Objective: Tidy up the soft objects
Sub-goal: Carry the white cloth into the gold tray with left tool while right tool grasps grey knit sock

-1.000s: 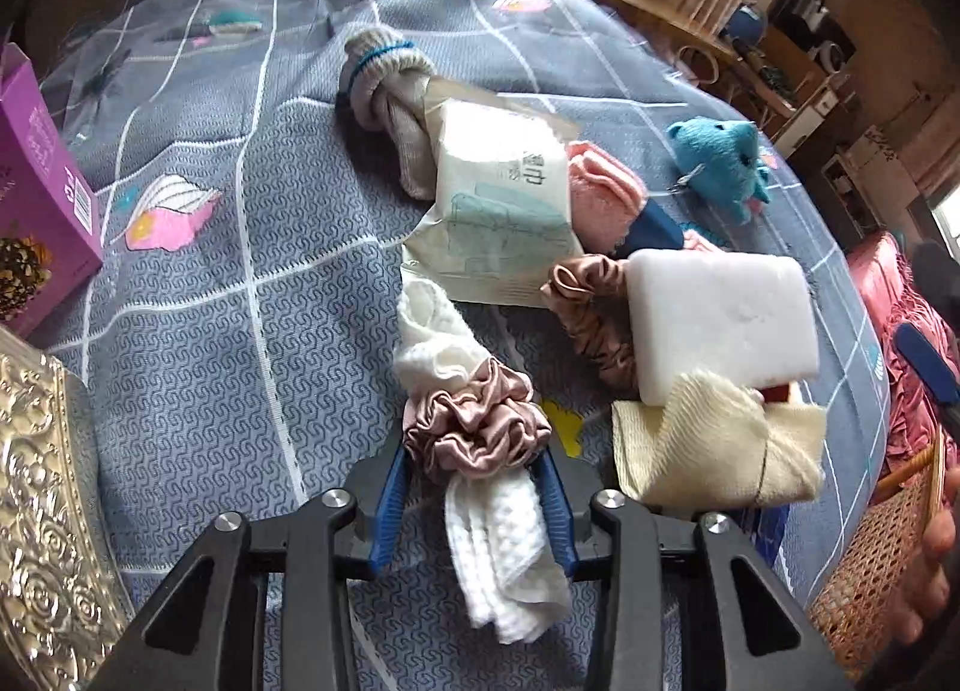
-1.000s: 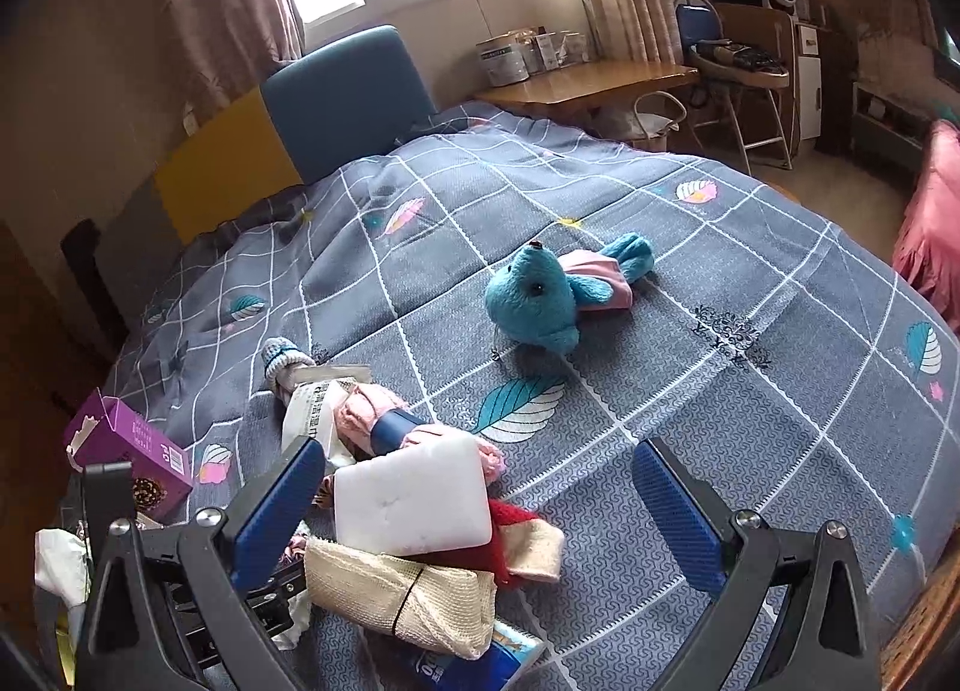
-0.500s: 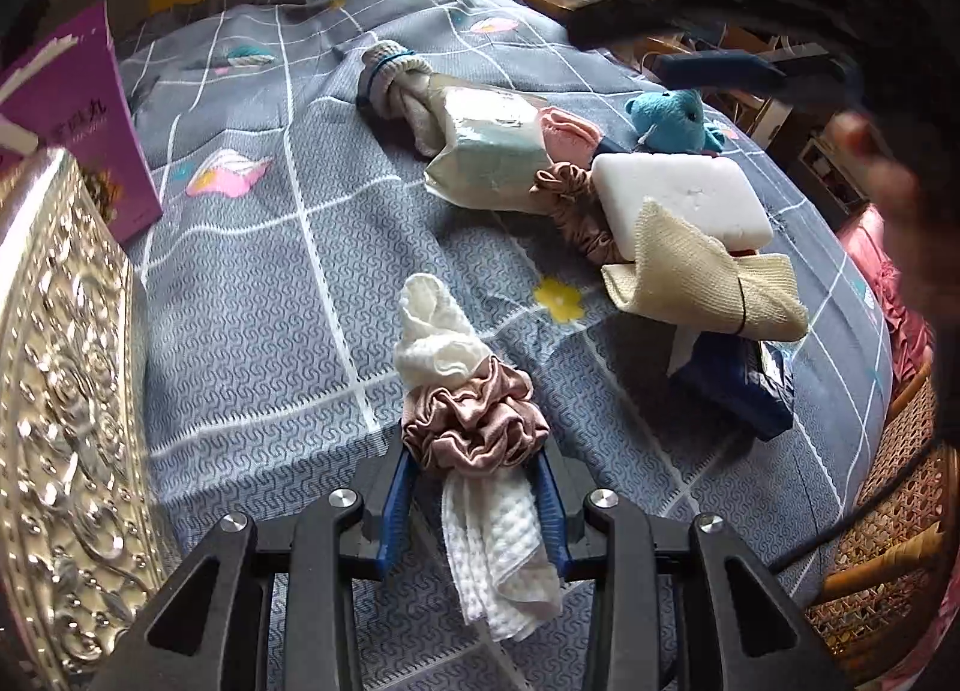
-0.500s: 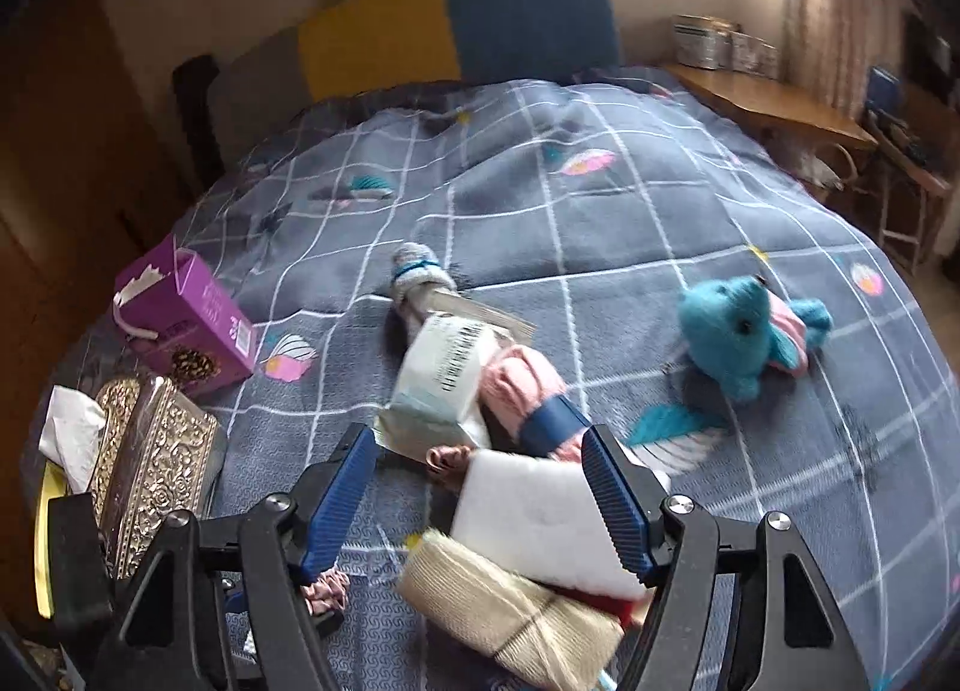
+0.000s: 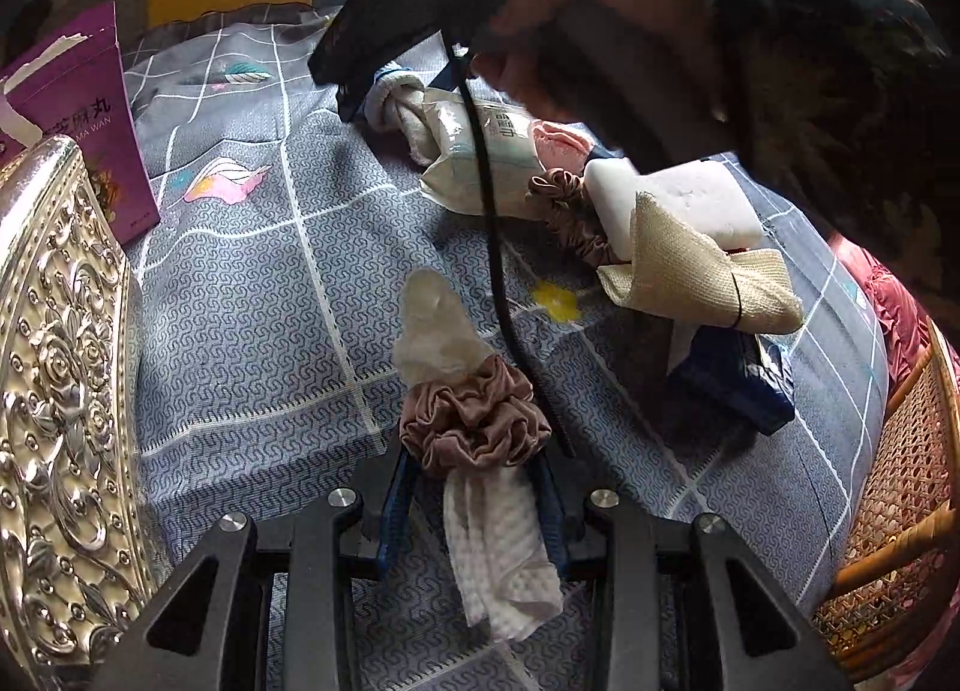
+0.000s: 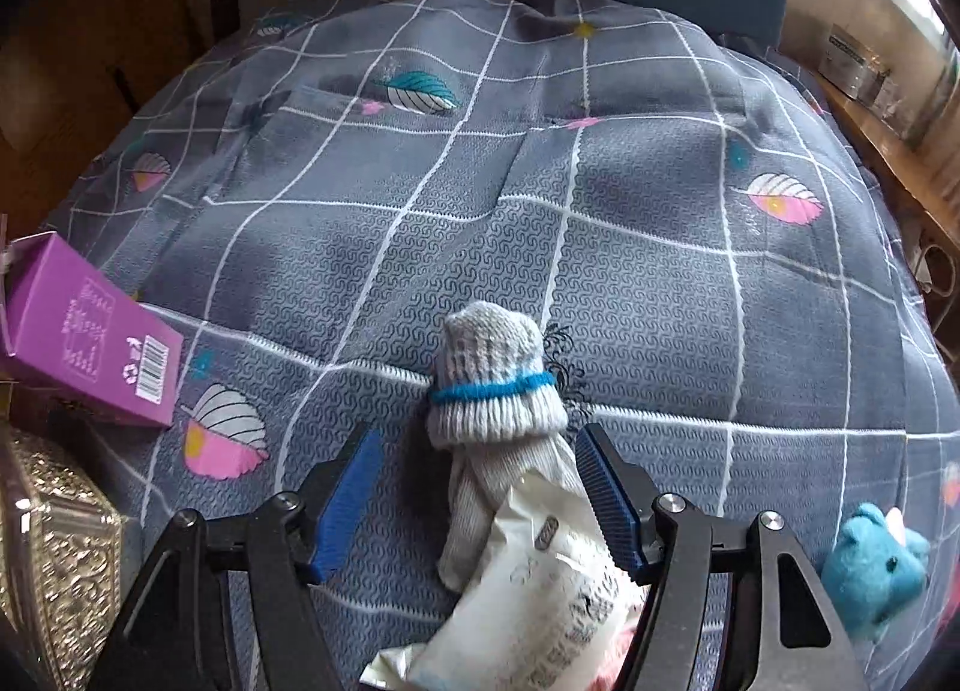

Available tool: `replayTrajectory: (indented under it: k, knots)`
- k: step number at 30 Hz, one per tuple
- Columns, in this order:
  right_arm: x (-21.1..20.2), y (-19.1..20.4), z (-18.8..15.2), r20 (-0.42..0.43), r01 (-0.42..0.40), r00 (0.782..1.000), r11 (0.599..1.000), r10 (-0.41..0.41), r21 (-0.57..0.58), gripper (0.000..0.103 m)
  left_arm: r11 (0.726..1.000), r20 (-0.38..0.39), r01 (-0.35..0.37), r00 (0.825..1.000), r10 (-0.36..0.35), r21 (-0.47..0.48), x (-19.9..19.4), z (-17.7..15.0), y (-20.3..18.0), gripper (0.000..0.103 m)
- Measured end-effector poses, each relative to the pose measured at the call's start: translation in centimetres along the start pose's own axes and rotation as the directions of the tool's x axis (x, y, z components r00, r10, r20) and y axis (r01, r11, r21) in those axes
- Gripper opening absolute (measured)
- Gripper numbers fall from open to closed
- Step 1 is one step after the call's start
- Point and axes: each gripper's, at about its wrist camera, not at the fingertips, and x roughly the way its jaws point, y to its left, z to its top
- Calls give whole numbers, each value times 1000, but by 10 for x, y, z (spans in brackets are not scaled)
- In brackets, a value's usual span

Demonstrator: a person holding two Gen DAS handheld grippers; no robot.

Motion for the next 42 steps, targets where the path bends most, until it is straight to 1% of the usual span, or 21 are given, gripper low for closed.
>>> replayTrajectory:
  k: [1, 2, 3, 4, 5, 9, 10, 11, 13, 14, 16, 18, 19, 22, 24, 28, 31, 34, 37, 39, 42]
  knots:
    - [6, 1, 2, -12, 27, 1000, 1000, -27, -4, 67, 1000, 3, -3, 1000, 3, 3, -1, -1, -1, 36]
    - [8, 0, 3, -3, 51, 999, 999, -51, -6, 49, 1000, 5, -6, 1000, 6, 7, -1, -2, -2, 36]
    - [5, -2, 4, 11, 47, 999, 999, -47, 8, 40, 1000, 7, -6, 1000, 6, 7, -2, -3, -2, 36]
    - [-3, -5, 4, 35, 32, 999, 999, -33, 27, 37, 1000, 8, -6, 1000, 6, 6, -2, -3, -4, 36]
    - [-15, -6, 4, 79, 20, 997, 999, -23, 36, 35, 1000, 10, -6, 1000, 6, 3, -3, -4, -4, 36]
    - [-78, -11, -5, 244, -51, 969, 996, 32, 69, 34, 1000, 15, -16, 1000, 16, 8, -5, -5, -8, 36]
    - [-92, -13, -10, 271, -72, 961, 995, 50, 72, 34, 1000, 14, -16, 1000, 16, 6, -4, -4, -9, 36]
    - [-106, -16, -17, 287, -114, 954, 990, 87, 81, 34, 1000, 12, -14, 1000, 14, 3, -4, -4, -9, 36]
    - [-125, -20, -36, 289, -177, 947, 978, 140, 109, 35, 1000, 2, -13, 1000, 13, -2, -3, -2, -9, 36]
    - [-131, -20, -48, 278, -184, 950, 975, 144, 122, 35, 1000, -4, -15, 1000, 15, -5, -3, 0, -10, 36]
    - [-135, -20, -76, 249, -171, 960, 972, 129, 158, 35, 1000, -17, -21, 1000, 21, -5, -3, 3, -10, 36]
    - [-133, -21, -109, 221, -134, 971, 972, 90, 193, 35, 999, -28, -31, 999, 31, -13, -5, 8, -10, 35]
    - [-129, -25, -124, 207, -119, 976, 968, 73, 221, 35, 999, -30, -32, 999, 32, -21, -4, 13, -4, 35]
    - [-117, -37, -158, 179, -115, 982, 946, 62, 303, 35, 998, -17, -50, 999, 50, -39, -13, 26, -3, 35]
    - [-115, -39, -169, 183, -123, 981, 940, 66, 319, 35, 997, -3, -57, 998, 56, -59, -22, 38, -1, 35]
    - [-114, -31, -170, 199, -114, 978, 954, 58, 279, 35, 993, 42, -60, 997, 65, -104, -45, 72, 5, 35]
    - [-114, -22, -173, 202, -69, 979, 970, 21, 231, 35, 991, 100, -64, 992, 76, -116, -68, 109, 13, 35]
    - [-115, -11, -173, 215, -39, 977, 985, 2, 166, 35, 984, 159, -63, 983, 90, -165, -93, 151, 37, 35]
    - [-116, 4, -173, 221, -9, 975, 995, -13, 96, 35, 961, 220, -109, 961, 168, -255, -122, 178, 80, 35]
    - [-118, 14, -173, 233, -12, 972, 999, -1, 53, 35, 935, 246, -154, 939, 238, -319, -142, 182, 115, 35]
    - [-119, 29, -173, 231, -38, 972, 999, 40, -10, 35, 883, 256, -215, 905, 341, -417, -169, 166, 170, 35]
